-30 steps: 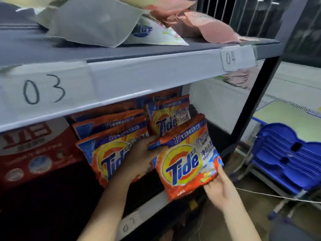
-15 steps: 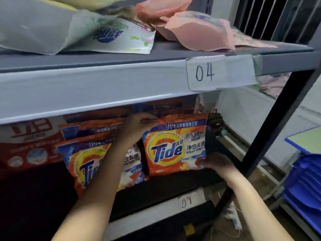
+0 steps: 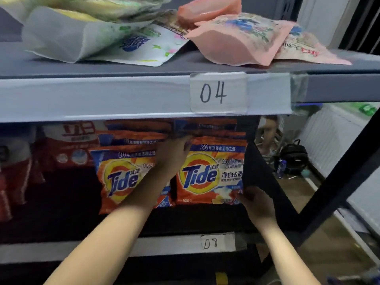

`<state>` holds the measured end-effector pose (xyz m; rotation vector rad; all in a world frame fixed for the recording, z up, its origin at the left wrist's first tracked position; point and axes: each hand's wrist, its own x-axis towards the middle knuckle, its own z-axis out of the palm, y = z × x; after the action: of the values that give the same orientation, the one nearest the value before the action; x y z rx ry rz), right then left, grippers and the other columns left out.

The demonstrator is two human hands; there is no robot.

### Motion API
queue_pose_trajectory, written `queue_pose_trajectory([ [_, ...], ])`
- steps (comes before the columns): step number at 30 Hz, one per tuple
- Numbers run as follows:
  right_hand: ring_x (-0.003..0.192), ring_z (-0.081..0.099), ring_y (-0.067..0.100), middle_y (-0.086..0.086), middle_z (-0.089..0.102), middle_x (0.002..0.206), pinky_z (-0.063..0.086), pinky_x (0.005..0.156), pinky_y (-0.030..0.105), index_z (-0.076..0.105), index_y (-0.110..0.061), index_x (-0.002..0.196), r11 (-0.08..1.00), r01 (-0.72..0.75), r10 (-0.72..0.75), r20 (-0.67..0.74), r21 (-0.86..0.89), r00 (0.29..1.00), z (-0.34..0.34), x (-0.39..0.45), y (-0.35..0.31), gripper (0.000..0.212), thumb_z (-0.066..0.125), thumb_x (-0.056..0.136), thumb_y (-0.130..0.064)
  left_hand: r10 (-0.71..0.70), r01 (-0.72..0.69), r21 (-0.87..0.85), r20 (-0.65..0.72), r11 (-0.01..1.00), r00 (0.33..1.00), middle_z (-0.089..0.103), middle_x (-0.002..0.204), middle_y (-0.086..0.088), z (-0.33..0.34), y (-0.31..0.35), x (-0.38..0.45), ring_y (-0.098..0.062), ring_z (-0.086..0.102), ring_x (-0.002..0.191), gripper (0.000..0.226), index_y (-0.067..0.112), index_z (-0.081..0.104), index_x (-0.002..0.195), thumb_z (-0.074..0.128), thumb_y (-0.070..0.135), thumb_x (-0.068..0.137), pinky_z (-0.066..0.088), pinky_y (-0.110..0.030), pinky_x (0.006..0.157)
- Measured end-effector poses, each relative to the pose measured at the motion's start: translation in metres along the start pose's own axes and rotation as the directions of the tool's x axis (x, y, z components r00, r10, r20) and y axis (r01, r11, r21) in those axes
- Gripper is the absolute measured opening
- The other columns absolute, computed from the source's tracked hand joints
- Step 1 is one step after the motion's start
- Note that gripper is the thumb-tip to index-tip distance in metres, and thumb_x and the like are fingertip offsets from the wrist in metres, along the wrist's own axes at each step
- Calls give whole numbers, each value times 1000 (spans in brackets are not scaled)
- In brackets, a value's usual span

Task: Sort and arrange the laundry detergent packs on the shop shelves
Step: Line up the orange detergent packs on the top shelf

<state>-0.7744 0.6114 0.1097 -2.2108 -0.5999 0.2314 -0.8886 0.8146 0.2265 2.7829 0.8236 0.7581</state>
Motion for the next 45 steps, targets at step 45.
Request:
queue_pose_trajectory([
  [45, 106, 53, 32, 11, 55, 117, 46, 81, 37, 54, -11, 122, 126, 852, -915, 272, -508, 298, 171, -173, -672, 30, 47, 95, -21, -103, 326, 568, -389, 755, 916, 63, 116, -5, -467, -395, -183, -26, 53, 110, 31, 18, 66, 114, 43, 31, 98, 40, -34, 79],
])
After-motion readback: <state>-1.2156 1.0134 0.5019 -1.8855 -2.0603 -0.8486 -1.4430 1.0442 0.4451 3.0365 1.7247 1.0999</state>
